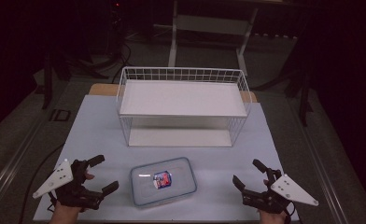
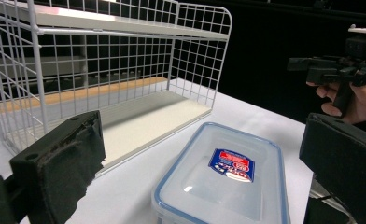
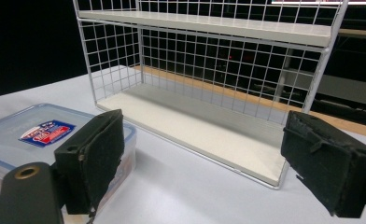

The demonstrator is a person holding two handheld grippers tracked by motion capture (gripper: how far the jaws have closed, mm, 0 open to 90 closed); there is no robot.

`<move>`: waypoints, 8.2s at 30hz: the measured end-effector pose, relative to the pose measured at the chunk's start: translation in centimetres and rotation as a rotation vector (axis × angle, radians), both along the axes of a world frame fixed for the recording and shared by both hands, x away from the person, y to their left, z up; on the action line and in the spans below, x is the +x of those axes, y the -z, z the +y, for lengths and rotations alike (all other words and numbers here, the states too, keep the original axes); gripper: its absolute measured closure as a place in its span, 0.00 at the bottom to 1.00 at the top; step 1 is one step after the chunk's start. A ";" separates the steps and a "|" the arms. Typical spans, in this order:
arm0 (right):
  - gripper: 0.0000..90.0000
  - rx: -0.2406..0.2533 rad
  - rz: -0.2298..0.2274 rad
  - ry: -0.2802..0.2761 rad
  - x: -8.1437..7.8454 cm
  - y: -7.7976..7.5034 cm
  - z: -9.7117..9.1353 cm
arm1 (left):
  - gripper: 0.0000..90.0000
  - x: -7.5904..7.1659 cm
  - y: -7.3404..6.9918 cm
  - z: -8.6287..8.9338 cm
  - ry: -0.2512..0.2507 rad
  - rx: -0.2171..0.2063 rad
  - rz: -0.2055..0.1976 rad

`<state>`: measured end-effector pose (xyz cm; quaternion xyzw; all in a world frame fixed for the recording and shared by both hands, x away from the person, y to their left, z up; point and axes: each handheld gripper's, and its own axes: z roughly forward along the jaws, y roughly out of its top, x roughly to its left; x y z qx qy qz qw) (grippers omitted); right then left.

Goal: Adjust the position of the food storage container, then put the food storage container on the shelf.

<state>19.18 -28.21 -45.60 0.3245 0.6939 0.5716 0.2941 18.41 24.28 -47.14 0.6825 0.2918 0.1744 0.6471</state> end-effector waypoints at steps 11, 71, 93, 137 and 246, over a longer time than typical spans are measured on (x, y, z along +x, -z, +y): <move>0.15 0.004 0.007 0.013 0.0 0.0 -0.2 | 0.00 -0.6 -0.7 -0.7 0.036 0.023 0.012; 0.15 0.022 0.028 -0.004 0.0 0.2 -0.1 | 0.99 8.1 5.5 -4.4 0.124 0.429 0.344; 0.15 0.020 0.029 0.000 0.0 0.2 0.0 | 0.99 0.7 5.0 -4.4 0.274 0.482 0.451; 0.15 0.019 0.024 0.000 -0.1 0.1 -0.1 | 0.99 5.8 5.9 -6.4 0.174 0.477 0.462; 0.23 -0.043 0.536 -0.138 5.8 2.3 3.4 | 0.63 10.3 4.3 -8.6 0.289 0.030 0.873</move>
